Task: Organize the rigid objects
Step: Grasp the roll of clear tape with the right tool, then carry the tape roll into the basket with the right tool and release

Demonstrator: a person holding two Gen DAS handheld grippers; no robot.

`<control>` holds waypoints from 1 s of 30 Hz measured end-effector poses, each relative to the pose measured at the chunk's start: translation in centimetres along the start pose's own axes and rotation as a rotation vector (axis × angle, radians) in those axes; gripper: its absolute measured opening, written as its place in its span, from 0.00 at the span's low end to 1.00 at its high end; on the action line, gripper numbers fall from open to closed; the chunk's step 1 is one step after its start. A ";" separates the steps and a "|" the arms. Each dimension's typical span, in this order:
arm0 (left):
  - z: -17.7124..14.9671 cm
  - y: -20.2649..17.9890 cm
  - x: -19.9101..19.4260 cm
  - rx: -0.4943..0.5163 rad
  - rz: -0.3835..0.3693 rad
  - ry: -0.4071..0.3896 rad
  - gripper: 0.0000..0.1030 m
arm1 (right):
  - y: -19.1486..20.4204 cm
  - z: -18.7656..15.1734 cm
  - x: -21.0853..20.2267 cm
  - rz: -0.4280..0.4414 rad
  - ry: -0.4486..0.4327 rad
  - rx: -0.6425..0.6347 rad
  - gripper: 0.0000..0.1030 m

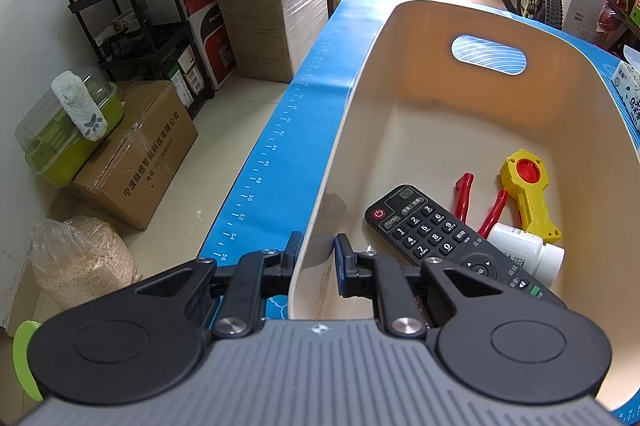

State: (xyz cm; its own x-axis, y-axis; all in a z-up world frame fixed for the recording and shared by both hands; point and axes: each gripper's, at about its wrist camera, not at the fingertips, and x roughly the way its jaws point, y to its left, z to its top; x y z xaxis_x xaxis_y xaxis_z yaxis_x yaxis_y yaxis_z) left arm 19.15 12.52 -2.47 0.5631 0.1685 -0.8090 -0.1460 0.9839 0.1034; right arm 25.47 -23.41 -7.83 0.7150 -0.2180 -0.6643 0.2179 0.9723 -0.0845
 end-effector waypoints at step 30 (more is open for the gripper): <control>-0.1 -0.2 -0.2 -0.006 0.005 -0.004 0.18 | 4.0 3.4 -11.1 0.202 -0.158 0.067 0.15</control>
State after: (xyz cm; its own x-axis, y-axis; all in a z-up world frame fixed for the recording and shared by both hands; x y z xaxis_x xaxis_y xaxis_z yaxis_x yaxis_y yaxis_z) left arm 18.96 12.29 -2.38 0.5653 0.1736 -0.8064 -0.1538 0.9826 0.1036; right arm 20.66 -17.39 1.73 0.8423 -0.0356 -0.5379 0.0999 0.9909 0.0908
